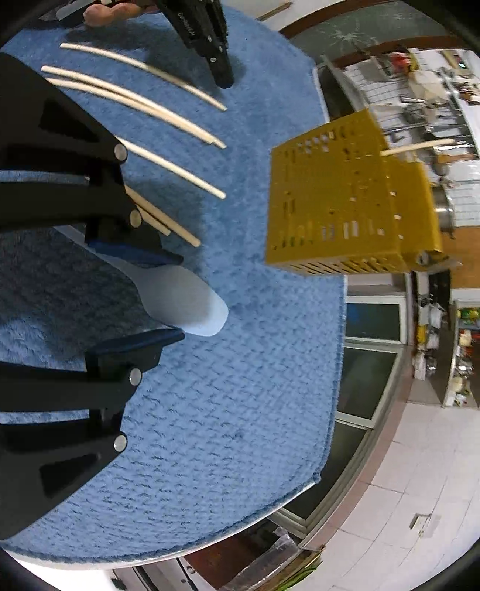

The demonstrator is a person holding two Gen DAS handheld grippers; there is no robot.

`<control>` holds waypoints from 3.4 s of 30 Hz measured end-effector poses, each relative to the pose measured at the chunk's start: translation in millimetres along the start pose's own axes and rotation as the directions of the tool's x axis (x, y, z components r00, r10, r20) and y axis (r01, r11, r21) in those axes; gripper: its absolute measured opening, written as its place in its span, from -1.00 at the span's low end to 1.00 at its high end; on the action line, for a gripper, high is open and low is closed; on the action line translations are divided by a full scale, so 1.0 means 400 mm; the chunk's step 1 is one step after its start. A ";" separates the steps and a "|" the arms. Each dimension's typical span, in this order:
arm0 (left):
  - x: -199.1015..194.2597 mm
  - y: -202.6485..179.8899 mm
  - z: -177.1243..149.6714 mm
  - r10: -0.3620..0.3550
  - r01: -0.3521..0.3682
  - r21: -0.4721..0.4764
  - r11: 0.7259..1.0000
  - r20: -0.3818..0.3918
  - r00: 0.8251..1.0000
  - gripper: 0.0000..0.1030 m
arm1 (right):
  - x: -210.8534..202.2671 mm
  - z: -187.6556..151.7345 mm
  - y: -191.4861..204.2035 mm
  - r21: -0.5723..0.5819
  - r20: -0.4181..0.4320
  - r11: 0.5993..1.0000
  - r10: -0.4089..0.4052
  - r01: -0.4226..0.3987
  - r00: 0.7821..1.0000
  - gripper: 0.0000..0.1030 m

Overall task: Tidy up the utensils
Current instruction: 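Grasp the light blue spoon with the right tool while the left tool grasps another chopstick, then carry the spoon with the right tool while the left tool carries the chopstick toward the holder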

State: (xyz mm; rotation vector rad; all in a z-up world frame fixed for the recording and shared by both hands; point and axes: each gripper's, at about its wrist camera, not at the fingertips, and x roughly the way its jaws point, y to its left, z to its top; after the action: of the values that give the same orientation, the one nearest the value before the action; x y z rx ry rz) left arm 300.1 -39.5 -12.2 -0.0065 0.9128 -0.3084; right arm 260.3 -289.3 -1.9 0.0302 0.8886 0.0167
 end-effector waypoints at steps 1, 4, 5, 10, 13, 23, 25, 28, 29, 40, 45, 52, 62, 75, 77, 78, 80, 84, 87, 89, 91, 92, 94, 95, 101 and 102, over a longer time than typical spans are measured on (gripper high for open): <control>0.002 0.001 0.000 -0.003 0.003 0.002 1.000 -0.014 1.000 -1.00 | 0.009 0.008 -0.010 0.007 0.003 1.000 0.007 -0.007 1.000 -0.33; 0.018 -0.002 -0.005 0.004 -0.004 0.001 1.000 -0.060 0.998 -1.00 | 0.015 0.002 -0.016 0.017 -0.019 0.999 0.031 -0.031 0.999 -0.33; 0.024 -0.003 -0.007 0.012 -0.012 0.003 1.000 -0.069 0.998 -1.00 | 0.022 0.001 -0.015 0.006 -0.034 1.000 0.029 -0.029 0.999 -0.33; 0.047 0.000 -0.017 0.042 -0.040 0.020 0.999 -0.109 0.993 -0.98 | 0.056 0.013 0.009 -0.102 -0.092 0.995 -0.001 -0.008 0.996 -0.32; 0.055 -0.001 -0.016 0.038 -0.035 0.024 0.999 -0.137 0.990 -0.86 | 0.064 0.030 0.014 -0.130 -0.108 0.991 -0.046 0.032 0.993 -0.31; 0.067 -0.022 -0.014 0.046 -0.040 0.039 0.998 -0.170 0.984 -0.51 | 0.089 0.003 -0.015 0.083 -0.222 0.996 0.000 0.019 0.975 -0.37; 0.062 -0.026 -0.012 0.037 -0.030 0.040 0.999 -0.172 0.984 -0.51 | 0.103 -0.002 -0.010 0.093 -0.233 0.995 -0.013 0.035 0.972 -0.52; 0.061 -0.028 -0.012 0.028 -0.022 0.040 0.999 -0.178 0.984 -0.51 | 0.113 0.004 -0.010 0.116 -0.227 0.992 -0.028 0.055 0.973 -0.57; 0.060 -0.027 -0.012 0.024 -0.018 0.036 0.999 -0.179 0.984 -0.51 | 0.117 0.008 -0.008 0.115 -0.228 0.991 -0.037 0.065 0.973 -0.58; 0.024 -0.063 -0.017 0.045 -0.033 0.098 0.995 -0.129 0.991 -0.51 | 0.117 0.014 -0.015 0.111 -0.207 0.992 -0.037 0.061 0.978 -0.81; 0.049 -0.095 -0.027 0.046 -0.024 0.132 0.991 -0.164 0.985 -0.51 | 0.107 0.002 -0.026 0.115 -0.195 0.992 -0.031 0.054 0.980 -0.81; 0.087 -0.095 -0.006 0.040 -0.019 0.105 0.994 -0.203 0.978 -0.56 | 0.122 0.016 -0.032 0.106 -0.232 0.992 -0.037 0.064 0.972 -0.79; 0.072 -0.044 0.011 0.011 -0.011 0.002 1.000 -0.155 0.988 -0.92 | 0.104 0.036 -0.065 0.159 -0.193 0.987 0.013 0.019 0.981 -0.81; -0.203 -0.030 0.082 -0.036 0.053 -0.057 0.997 0.267 0.963 -0.92 | -0.090 0.039 -0.058 0.167 0.211 0.974 0.114 -0.151 0.971 -0.82; -0.231 -0.030 0.095 -0.037 0.059 -0.060 0.996 0.316 0.948 -0.92 | -0.116 0.054 -0.050 0.146 0.268 0.978 0.104 -0.147 0.958 -0.82; -0.253 -0.028 0.104 -0.046 0.073 -0.062 0.995 0.354 0.934 -0.92 | -0.125 0.061 -0.049 0.138 0.289 0.979 0.103 -0.148 0.952 -0.82; -0.274 -0.033 0.117 -0.063 0.094 -0.061 0.994 0.391 0.918 -0.92 | -0.157 0.077 -0.036 0.122 0.331 0.982 0.095 -0.143 0.939 -0.82; -0.308 -0.047 0.149 -0.095 0.124 -0.035 0.992 0.451 0.888 -0.92 | -0.212 0.120 -0.020 0.084 0.402 0.988 0.088 -0.133 0.912 -0.82; -0.315 -0.055 0.168 -0.122 0.146 -0.011 0.989 0.484 0.866 -0.92 | -0.237 0.152 -0.015 0.064 0.433 0.989 0.091 -0.131 0.897 -0.82; -0.314 -0.063 0.174 -0.132 0.154 -0.004 0.988 0.486 0.864 -0.92 | -0.244 0.168 -0.007 0.056 0.448 0.990 0.092 -0.131 0.889 -0.82; -0.310 -0.065 0.178 -0.133 0.154 -0.003 0.988 0.486 0.864 -0.92 | -0.249 0.174 -0.003 0.052 0.456 0.990 0.096 -0.135 0.885 -0.82; -0.305 -0.064 0.181 -0.135 0.155 -0.001 0.988 0.484 0.865 -0.92 | -0.251 0.180 -0.002 0.051 0.460 0.989 0.098 -0.136 0.883 -0.82; -0.301 -0.064 0.182 -0.146 0.163 0.006 0.987 0.486 0.862 -0.92 | -0.251 0.184 -0.001 0.043 0.469 0.989 0.105 -0.142 0.877 -0.82; -0.300 -0.065 0.186 -0.144 0.160 0.009 0.987 0.488 0.861 -0.92 | -0.250 0.187 -0.001 0.042 0.473 0.989 0.106 -0.142 0.875 -0.82; -0.326 -0.074 0.244 -0.136 0.152 0.014 0.988 0.532 0.836 -0.92 | -0.254 0.238 0.011 0.025 0.508 0.990 0.107 -0.140 0.854 -0.82; -0.334 -0.078 0.256 -0.138 0.153 0.018 0.988 0.541 0.829 -0.92 | -0.257 0.251 0.015 0.020 0.516 0.990 0.106 -0.136 0.850 -0.82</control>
State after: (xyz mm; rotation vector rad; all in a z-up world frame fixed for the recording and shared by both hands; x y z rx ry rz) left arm 295.3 -46.7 158.9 -0.1816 0.3476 -0.4108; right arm 273.5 -288.0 141.3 0.1383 0.3454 0.0983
